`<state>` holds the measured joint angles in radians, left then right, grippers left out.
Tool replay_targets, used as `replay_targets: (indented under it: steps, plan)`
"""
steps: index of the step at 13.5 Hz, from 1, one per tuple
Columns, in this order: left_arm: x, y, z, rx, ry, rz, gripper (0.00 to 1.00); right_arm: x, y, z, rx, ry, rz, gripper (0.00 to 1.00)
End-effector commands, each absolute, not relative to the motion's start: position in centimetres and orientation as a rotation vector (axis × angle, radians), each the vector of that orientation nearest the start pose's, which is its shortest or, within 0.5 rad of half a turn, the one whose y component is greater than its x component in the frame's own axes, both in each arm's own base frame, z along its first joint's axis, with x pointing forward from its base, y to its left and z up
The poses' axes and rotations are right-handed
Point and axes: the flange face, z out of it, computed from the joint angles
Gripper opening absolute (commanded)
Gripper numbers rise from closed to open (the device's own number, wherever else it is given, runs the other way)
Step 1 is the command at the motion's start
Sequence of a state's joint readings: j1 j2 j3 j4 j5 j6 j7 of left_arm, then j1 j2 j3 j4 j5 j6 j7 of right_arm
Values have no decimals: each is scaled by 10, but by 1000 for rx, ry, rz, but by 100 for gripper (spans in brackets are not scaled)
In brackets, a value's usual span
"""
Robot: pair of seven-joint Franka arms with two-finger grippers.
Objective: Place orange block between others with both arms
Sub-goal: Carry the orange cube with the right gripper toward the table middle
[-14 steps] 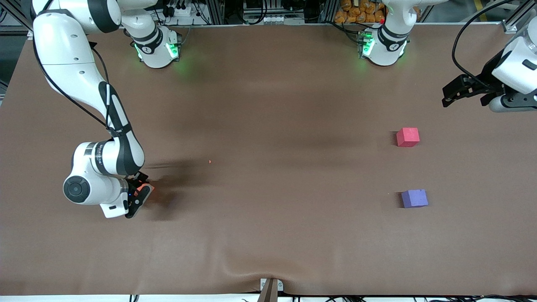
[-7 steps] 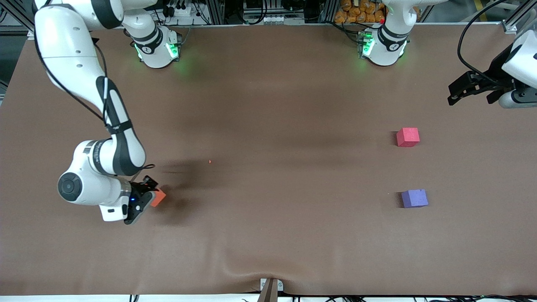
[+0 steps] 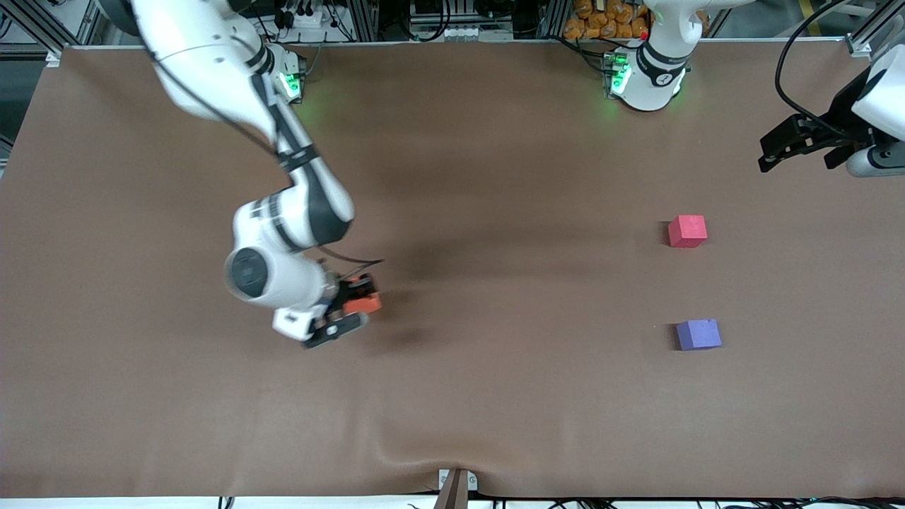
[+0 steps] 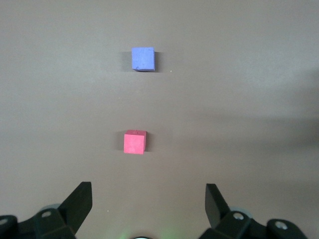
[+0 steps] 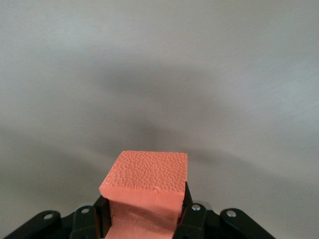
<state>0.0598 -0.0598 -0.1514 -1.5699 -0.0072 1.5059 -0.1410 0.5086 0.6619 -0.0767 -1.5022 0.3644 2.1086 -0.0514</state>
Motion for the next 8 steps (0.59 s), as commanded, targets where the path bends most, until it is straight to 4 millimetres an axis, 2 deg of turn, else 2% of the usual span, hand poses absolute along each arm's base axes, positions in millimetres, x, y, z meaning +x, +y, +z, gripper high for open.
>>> replay_targets:
  steps: [1, 5, 8]
  plan:
    - [520, -46, 660, -3148, -85, 10, 100, 612, 361, 281, -2850, -265, 155, 30]
    - [521, -32, 661, -3152, -121, 15, 100, 579, 428, 267, -2752, -111, 151, 34]
    - [520, -33, 661, -3163, -124, 22, 100, 561, 458, 246, -2758, -18, 129, 38]
